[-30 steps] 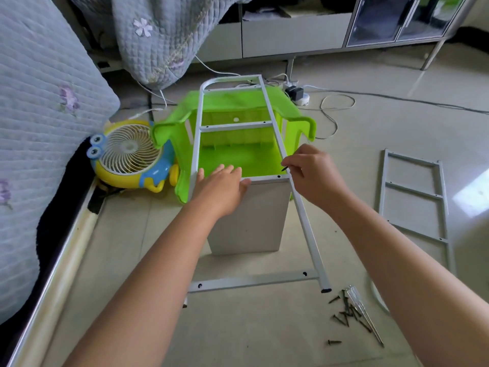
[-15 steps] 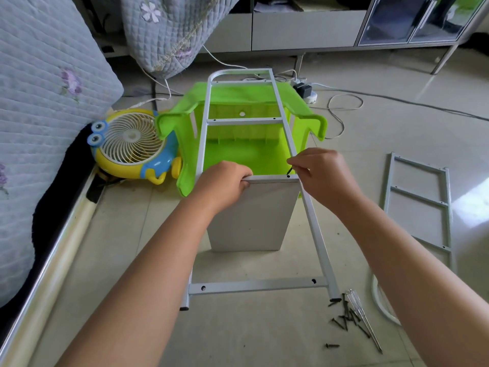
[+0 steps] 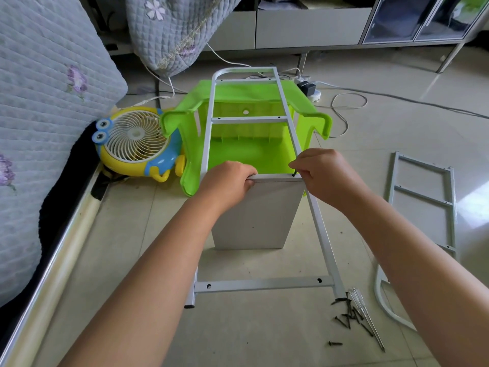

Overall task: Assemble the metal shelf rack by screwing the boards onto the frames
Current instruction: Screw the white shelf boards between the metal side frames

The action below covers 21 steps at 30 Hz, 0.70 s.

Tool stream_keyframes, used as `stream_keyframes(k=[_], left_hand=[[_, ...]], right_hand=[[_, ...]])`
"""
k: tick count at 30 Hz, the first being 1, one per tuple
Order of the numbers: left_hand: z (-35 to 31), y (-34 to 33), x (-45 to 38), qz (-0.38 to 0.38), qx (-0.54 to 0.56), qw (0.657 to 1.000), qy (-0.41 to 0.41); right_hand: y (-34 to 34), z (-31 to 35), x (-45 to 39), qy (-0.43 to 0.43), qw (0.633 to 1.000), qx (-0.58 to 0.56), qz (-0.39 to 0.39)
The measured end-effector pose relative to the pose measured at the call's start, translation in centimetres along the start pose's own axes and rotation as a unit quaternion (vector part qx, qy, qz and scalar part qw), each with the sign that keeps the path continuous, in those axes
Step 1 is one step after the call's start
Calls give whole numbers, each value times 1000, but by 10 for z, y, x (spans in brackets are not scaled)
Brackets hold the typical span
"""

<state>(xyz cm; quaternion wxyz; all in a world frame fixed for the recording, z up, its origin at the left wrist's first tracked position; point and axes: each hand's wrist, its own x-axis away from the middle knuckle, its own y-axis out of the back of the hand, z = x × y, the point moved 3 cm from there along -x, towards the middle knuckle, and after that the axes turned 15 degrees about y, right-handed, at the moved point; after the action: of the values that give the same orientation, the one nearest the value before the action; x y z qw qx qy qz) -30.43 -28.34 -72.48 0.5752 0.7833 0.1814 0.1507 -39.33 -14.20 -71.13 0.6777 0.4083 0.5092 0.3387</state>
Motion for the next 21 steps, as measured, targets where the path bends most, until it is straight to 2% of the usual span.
stream_keyframes(k=[4, 9, 14, 21], left_hand=[[0, 1, 0, 4, 3, 1000, 0], [0, 1, 1, 9, 2, 1000, 0], [0, 2, 1, 11, -7, 1000, -1], [-5, 5, -1, 46, -21, 999, -14]], right_hand=[[-5, -3, -1, -34, 996, 18, 77], [-8, 5, 3, 9, 998, 35, 55], [-6, 3, -2, -55, 986, 61, 142], [1, 4, -5, -85, 983, 50, 153]])
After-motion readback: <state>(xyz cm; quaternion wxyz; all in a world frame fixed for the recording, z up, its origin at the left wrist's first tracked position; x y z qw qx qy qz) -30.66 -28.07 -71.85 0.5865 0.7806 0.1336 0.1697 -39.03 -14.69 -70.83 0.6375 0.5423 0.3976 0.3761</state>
